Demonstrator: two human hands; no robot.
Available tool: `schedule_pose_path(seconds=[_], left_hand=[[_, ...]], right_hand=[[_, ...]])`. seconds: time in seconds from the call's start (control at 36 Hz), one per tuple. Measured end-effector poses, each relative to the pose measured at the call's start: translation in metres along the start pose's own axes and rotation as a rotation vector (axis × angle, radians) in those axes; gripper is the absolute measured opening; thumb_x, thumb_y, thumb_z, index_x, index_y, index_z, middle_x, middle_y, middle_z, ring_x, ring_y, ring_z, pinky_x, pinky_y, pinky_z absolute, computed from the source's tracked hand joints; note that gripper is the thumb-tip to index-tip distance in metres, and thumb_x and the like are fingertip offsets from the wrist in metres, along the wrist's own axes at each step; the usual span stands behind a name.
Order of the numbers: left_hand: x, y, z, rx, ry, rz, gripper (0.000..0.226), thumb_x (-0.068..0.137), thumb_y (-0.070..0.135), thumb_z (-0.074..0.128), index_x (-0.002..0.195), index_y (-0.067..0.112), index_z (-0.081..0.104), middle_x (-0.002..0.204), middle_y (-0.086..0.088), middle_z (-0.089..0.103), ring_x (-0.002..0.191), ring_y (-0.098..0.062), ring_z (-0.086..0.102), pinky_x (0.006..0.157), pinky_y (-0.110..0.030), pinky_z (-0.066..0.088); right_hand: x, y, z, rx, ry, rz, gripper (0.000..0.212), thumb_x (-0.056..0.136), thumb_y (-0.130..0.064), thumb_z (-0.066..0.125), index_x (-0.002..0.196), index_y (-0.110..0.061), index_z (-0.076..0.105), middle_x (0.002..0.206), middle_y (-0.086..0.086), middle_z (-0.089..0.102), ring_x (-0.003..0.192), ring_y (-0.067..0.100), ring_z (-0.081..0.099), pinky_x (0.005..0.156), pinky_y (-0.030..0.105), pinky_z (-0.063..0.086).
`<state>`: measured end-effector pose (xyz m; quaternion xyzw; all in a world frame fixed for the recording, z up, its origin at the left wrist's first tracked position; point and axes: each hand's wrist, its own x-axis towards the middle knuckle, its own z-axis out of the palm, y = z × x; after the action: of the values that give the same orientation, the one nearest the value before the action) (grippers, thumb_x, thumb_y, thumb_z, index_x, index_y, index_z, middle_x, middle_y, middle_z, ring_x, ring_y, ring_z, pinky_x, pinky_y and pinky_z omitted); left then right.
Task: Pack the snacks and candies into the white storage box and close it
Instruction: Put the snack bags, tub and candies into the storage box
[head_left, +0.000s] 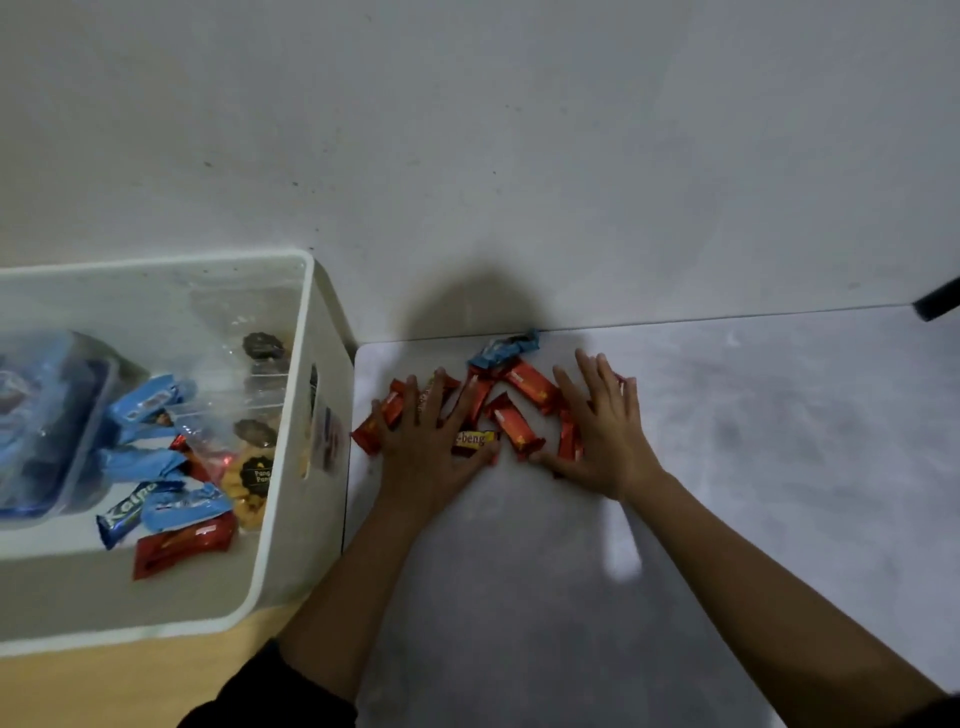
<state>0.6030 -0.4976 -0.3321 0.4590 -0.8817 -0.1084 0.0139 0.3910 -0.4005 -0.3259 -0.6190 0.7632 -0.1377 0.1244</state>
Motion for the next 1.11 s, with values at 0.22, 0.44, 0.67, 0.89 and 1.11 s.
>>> schedule_pose_path(seconds=[0.22,0.44,0.67,0.89,1.11], left_hand=[[0.009,-0.015,-0.005,-0.066,0.005,-0.128,0.074,0.076,0.072,0.007,0.144,0.046,0.001,0.157,0.005,0.008,0.145,-0.024,0.002,0.110,-0.059,0.007],[0.016,-0.013,-0.001,-0.066,0.053,-0.215,0.070,0.080,0.067,0.012,0.145,0.042,0.011,0.155,0.003,0.018,0.144,-0.024,0.011,0.106,-0.059,0.014],[0.026,-0.009,-0.003,-0.078,0.055,-0.268,0.075,0.079,0.062,0.010,0.145,0.030,0.024,0.157,0.002,0.016,0.144,-0.022,0.011,0.106,-0.059,0.013],[0.030,-0.008,-0.009,-0.114,0.082,-0.238,0.074,0.080,0.058,0.013,0.141,0.022,0.035,0.151,-0.001,0.031,0.141,-0.023,0.023,0.103,-0.057,0.018],[0.032,-0.011,-0.005,0.000,0.047,-0.195,0.059,0.087,0.052,0.028,0.143,0.033,0.029,0.138,-0.005,0.048,0.128,-0.031,0.043,0.090,-0.060,0.034]], right_hand=[[0.047,-0.020,0.008,-0.104,0.029,-0.132,0.095,0.069,-0.088,0.023,0.144,-0.030,0.021,0.155,0.009,0.022,0.142,0.032,0.017,0.101,0.066,0.025],[0.072,-0.037,0.017,-0.141,0.015,-0.166,0.087,0.072,-0.076,0.038,0.146,-0.033,0.022,0.156,0.001,0.022,0.142,0.029,0.023,0.105,0.055,0.025],[0.076,-0.038,0.019,-0.099,0.099,-0.147,0.079,0.078,-0.070,0.037,0.143,-0.026,0.034,0.130,0.007,0.049,0.127,0.030,0.039,0.101,0.047,0.029],[0.075,-0.036,0.020,-0.052,0.147,-0.160,0.063,0.081,-0.061,0.042,0.130,-0.022,0.052,0.126,0.007,0.054,0.121,0.028,0.047,0.099,0.046,0.032],[0.060,-0.024,0.017,-0.024,0.144,-0.105,0.055,0.086,-0.052,0.040,0.125,-0.016,0.054,0.135,0.001,0.053,0.132,0.025,0.041,0.104,0.049,0.030]])
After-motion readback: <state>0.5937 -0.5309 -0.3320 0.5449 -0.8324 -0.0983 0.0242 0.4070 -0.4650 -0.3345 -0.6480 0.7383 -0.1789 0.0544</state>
